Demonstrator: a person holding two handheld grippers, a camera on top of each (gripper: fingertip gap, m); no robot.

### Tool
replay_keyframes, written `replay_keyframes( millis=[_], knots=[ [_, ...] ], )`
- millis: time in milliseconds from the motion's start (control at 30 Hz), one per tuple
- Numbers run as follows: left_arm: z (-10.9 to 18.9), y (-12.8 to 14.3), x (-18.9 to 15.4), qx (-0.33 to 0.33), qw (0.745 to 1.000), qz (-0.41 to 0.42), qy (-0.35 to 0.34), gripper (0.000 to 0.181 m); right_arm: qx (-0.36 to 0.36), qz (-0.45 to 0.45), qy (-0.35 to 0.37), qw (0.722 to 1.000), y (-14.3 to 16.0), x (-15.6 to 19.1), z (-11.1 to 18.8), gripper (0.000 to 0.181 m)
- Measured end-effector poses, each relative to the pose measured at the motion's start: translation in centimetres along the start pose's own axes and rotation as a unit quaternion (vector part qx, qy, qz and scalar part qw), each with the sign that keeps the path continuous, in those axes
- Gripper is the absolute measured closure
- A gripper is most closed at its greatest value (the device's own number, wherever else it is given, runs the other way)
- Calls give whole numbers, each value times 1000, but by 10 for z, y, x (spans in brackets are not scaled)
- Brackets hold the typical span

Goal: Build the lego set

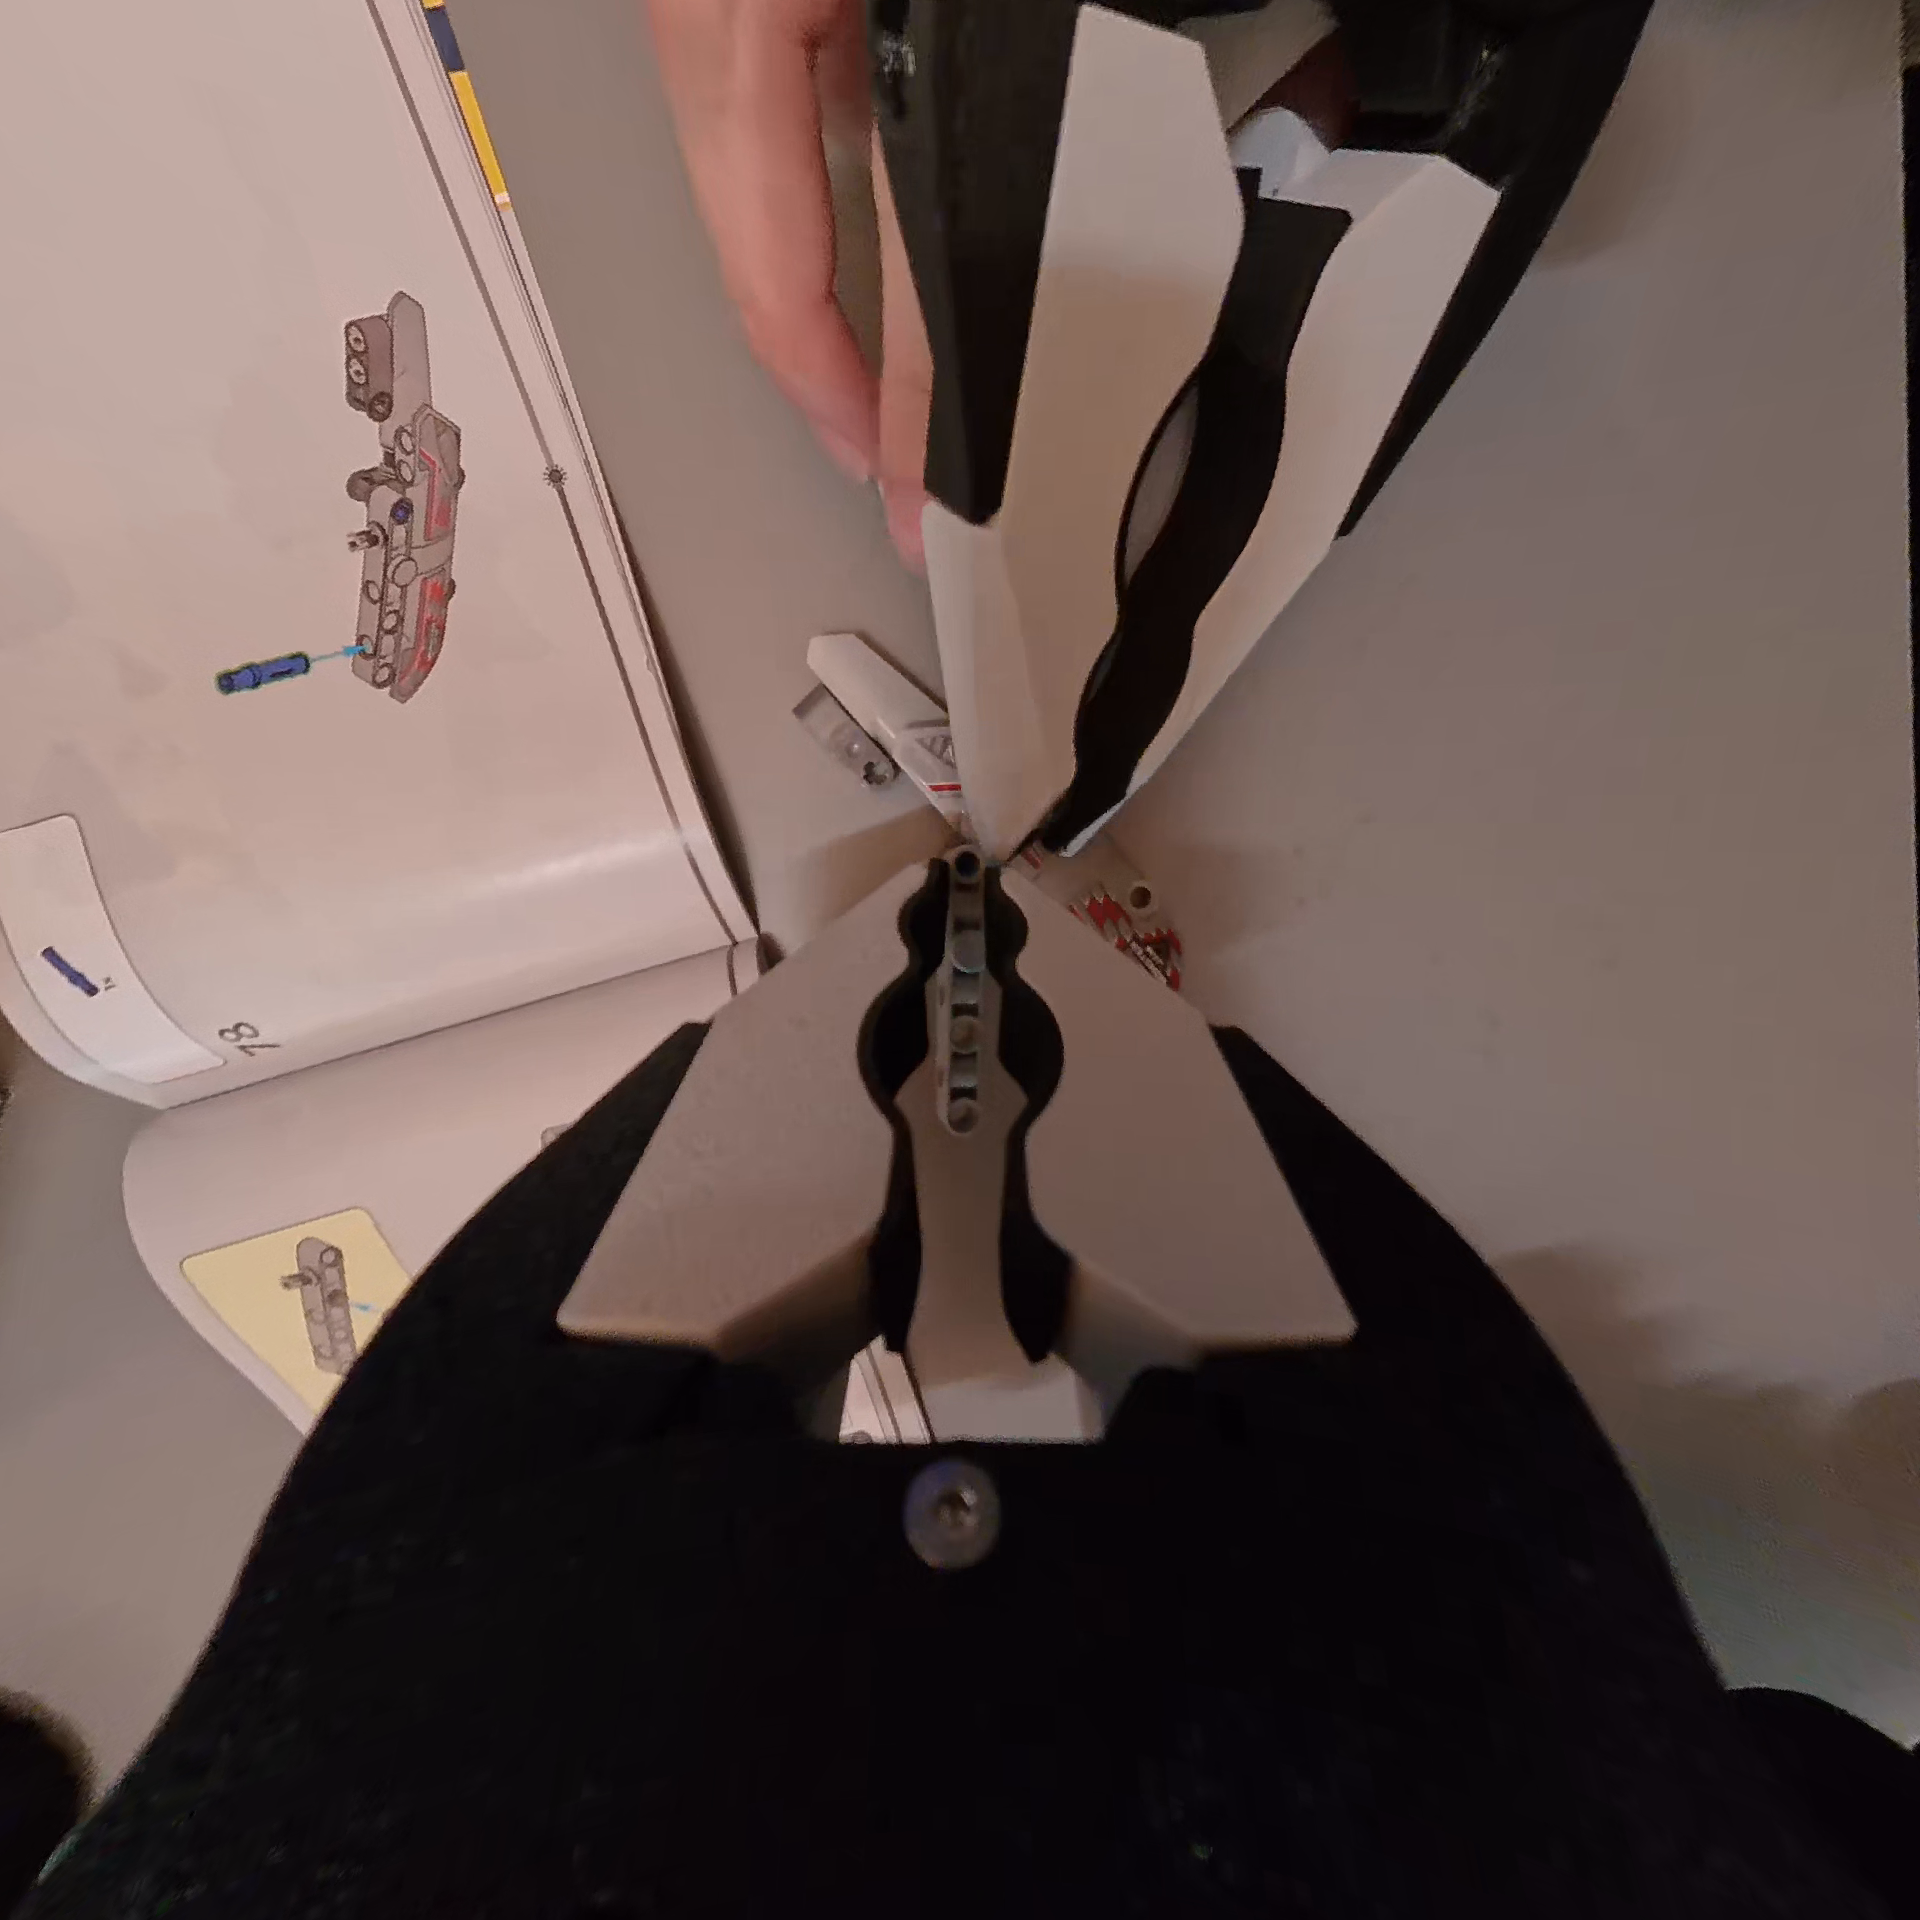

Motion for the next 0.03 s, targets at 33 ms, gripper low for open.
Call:
replay_keyframes(
  millis=[33],
  knots=[
    [0, 0, 0, -1, 1000, 0, 2, 178, 0, 2, 1, 1000, 0, 0, 0, 174]
  ],
)
Point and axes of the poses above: each gripper's, where its closed fingertips meet, z back along the fingers, y out of its underside, x = y × z across the jaws, the point moved 1 cm from there along z, back along the fingers, and after that the axes turned 15 degrees about z, right-handed, at the moved point
